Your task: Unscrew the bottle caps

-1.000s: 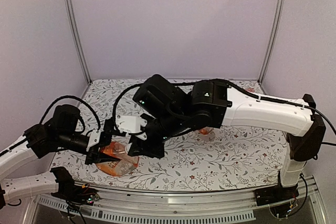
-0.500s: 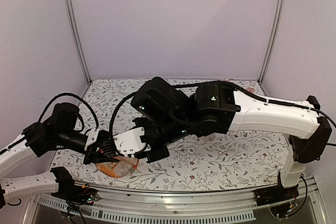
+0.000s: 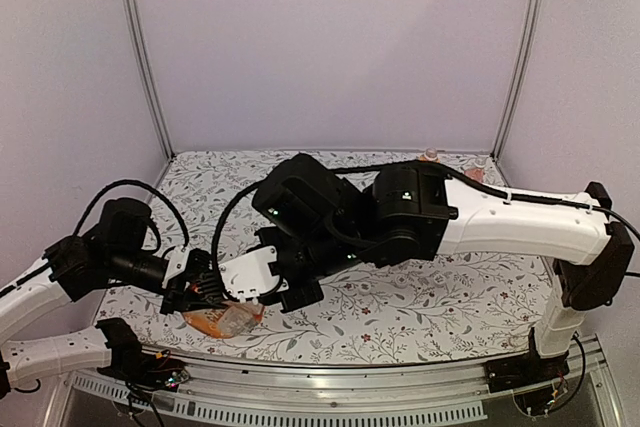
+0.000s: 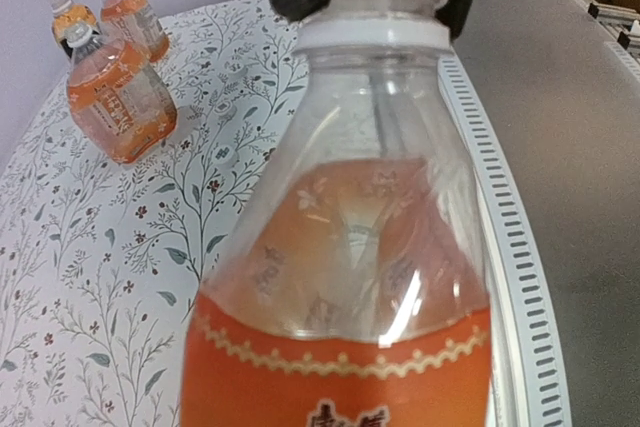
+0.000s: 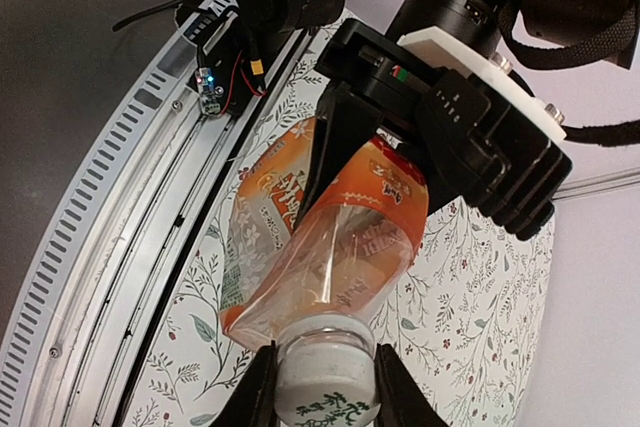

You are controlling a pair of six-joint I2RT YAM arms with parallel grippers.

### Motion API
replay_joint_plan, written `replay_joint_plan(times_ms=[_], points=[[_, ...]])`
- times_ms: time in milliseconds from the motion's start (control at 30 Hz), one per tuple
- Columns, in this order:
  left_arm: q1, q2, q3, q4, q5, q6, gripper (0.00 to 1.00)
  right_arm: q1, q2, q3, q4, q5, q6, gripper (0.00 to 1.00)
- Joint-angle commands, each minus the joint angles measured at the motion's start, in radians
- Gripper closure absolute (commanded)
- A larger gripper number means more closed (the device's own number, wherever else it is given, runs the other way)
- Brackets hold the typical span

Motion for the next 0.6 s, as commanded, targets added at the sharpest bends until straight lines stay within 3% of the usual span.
replay_joint_plan(times_ms=[0,333,467,567], points=[[0.017,-0.023,-0.032,-0.039,-0.033,-0.001,0.71,-0.007,-0.123,-0.081,-0.084,0.029,-0.018,1.00],[0.018,-0.027,-0.040,-0.049,-0.038,0.023,0.72,-0.032,-0.246,-0.176,-0.065,0.040,-0.013,1.00],[0.018,-0.021,-0.025,-0.053,-0.027,0.021,0.72,-0.033,-0.249,-0.179,-0.068,-0.014,-0.052,1.00],[0.026,-0.021,-0.025,-0.029,-0.048,-0.019,0.72,-0.040,-0.229,-0.164,-0.069,0.030,-0.017,1.00]])
